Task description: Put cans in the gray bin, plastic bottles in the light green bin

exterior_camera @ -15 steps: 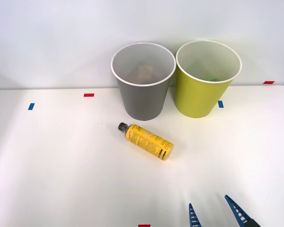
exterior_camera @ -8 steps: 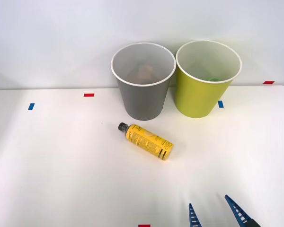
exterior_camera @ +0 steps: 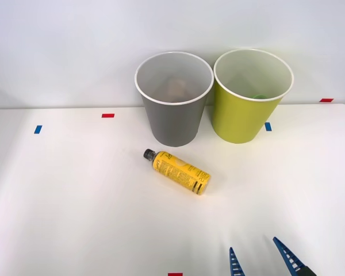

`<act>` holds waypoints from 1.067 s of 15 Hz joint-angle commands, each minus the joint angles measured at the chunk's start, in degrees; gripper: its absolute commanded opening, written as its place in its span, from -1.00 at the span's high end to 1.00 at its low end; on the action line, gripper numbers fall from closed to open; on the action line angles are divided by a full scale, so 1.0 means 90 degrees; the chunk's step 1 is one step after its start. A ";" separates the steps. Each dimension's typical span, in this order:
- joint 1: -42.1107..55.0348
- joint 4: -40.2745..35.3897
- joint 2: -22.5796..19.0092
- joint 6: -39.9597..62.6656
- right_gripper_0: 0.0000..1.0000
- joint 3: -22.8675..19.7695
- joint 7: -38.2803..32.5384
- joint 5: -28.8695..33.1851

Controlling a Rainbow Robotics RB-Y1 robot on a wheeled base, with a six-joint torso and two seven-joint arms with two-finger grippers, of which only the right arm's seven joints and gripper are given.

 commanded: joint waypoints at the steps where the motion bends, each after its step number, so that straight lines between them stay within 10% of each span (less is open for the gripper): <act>1: 0.0000 0.0000 0.0000 0.0000 -1.00 0.0000 0.0000 0.0000; 16: 0.0029 0.0352 0.0088 0.0029 -1.00 0.0078 0.0019 0.0039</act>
